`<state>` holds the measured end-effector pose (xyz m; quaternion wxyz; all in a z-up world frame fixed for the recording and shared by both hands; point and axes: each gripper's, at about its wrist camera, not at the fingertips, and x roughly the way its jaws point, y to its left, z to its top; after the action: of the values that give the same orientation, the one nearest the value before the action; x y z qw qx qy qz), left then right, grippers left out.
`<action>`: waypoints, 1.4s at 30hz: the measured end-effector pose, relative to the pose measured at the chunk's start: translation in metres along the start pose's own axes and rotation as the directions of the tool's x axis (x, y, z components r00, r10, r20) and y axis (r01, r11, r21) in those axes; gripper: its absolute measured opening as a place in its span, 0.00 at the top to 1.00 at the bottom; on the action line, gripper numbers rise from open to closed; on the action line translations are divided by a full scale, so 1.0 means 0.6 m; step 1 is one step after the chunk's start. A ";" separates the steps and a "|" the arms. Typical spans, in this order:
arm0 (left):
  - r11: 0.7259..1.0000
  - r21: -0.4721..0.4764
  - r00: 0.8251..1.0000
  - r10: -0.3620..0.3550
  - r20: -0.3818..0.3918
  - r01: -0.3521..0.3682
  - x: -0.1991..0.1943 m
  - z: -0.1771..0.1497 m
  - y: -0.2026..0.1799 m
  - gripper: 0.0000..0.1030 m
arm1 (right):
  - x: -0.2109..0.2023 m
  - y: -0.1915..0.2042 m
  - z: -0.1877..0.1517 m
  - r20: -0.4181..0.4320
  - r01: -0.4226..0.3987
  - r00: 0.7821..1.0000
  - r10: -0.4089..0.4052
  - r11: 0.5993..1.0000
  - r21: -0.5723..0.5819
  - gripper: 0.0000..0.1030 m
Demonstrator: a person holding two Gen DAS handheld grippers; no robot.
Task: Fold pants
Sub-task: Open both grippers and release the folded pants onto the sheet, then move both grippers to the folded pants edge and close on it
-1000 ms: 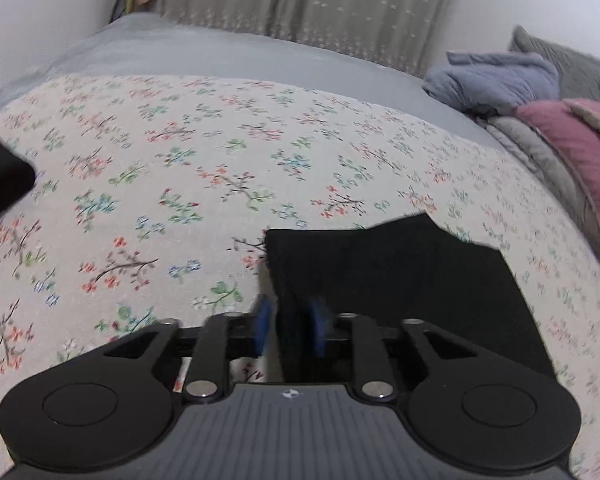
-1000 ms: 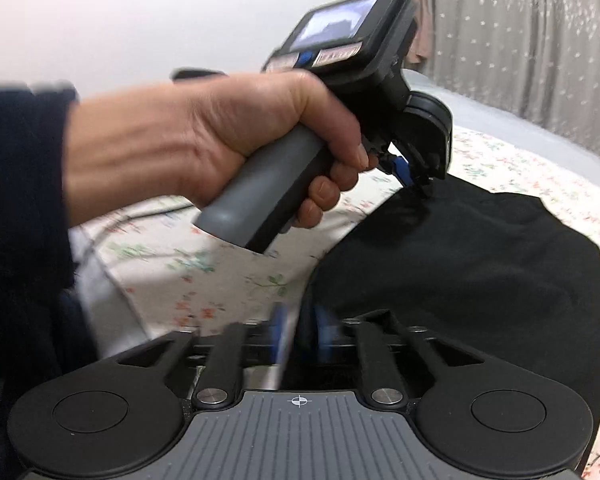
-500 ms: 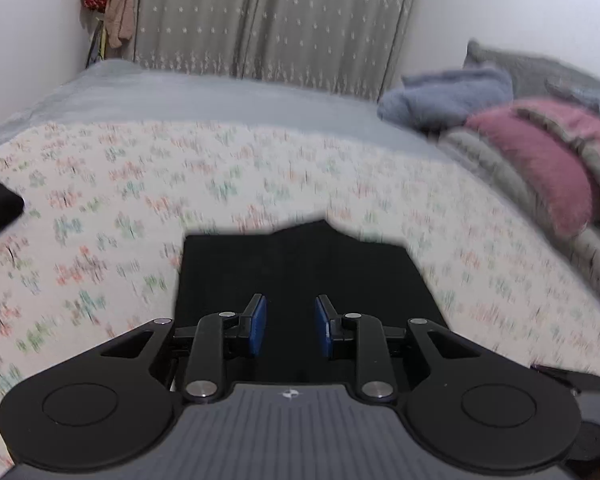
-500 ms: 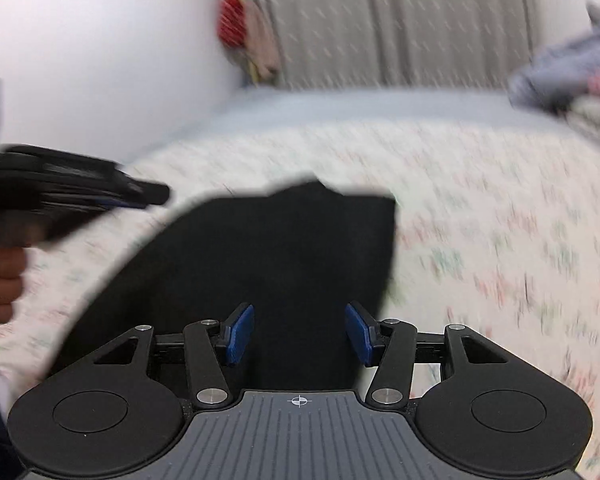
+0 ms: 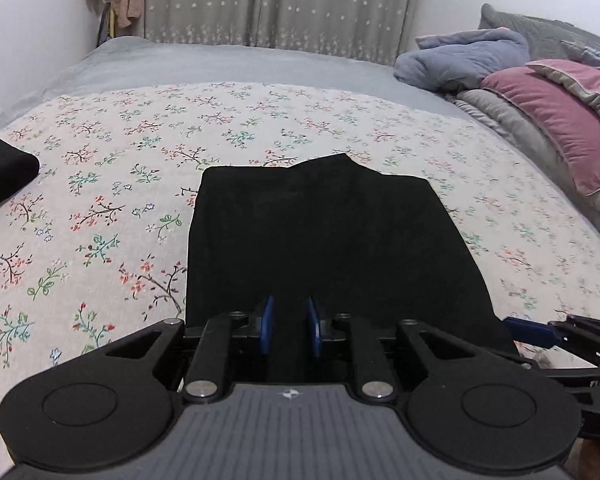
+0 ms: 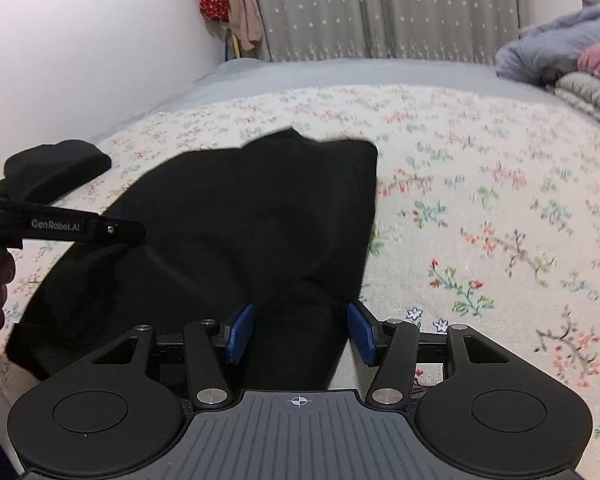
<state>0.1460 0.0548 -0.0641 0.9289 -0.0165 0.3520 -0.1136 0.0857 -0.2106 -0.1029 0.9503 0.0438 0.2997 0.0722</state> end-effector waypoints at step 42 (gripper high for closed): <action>0.995 0.048 0.996 0.085 -0.022 -0.084 -0.043 -0.032 -0.007 0.34 | -0.042 -0.031 0.009 -0.125 -0.110 0.986 0.114 0.993 0.042 0.56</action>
<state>0.1135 0.0574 -0.0613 0.9287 0.0216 0.3607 -0.0829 0.0704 -0.2331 -0.0868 0.9228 0.0727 0.3578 0.1227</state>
